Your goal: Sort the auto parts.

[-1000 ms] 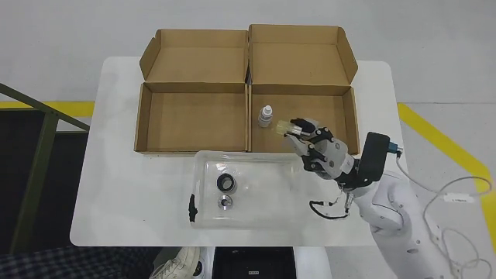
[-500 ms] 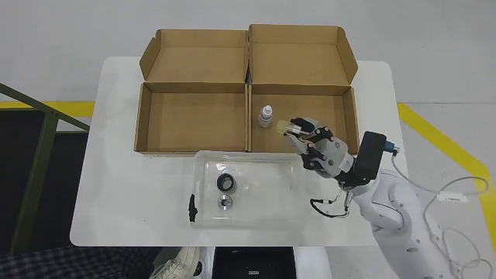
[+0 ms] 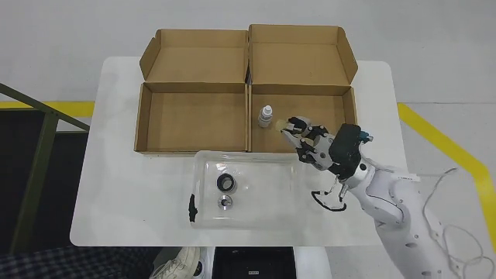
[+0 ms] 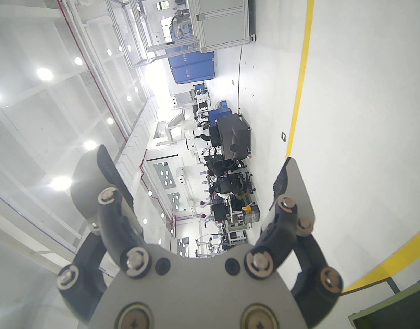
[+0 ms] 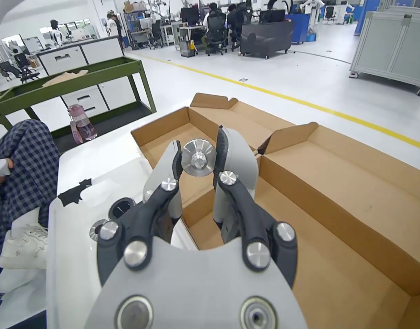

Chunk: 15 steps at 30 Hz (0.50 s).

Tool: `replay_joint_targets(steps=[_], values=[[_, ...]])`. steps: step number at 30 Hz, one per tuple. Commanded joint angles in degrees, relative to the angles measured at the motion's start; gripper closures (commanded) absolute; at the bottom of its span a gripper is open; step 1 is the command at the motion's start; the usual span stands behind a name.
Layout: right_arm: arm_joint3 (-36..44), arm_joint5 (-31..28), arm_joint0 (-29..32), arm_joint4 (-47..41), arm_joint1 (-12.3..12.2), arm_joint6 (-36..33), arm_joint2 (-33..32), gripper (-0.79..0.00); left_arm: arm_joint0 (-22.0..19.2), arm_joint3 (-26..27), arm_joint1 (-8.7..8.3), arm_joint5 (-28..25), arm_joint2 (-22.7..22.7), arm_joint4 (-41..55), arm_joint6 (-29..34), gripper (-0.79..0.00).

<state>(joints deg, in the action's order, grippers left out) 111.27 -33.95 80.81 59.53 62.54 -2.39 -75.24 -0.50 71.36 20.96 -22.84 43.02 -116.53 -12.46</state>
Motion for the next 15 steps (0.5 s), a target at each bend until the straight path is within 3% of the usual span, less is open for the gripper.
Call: replay_joint_targets(steps=[1, 15], values=[[-0.71, 0.42, -0.76, 0.12, 0.01, -2.11, 0.18, 0.0, 0.0, 0.0, 0.0, 0.0, 0.0, 0.0, 0.0, -0.785], [-5.6, 5.03, -8.32, 3.32, 0.19, -20.18, 2.85, 0.0, 0.0, 0.0, 0.0, 0.0, 0.0, 0.0, 0.0, -0.785]])
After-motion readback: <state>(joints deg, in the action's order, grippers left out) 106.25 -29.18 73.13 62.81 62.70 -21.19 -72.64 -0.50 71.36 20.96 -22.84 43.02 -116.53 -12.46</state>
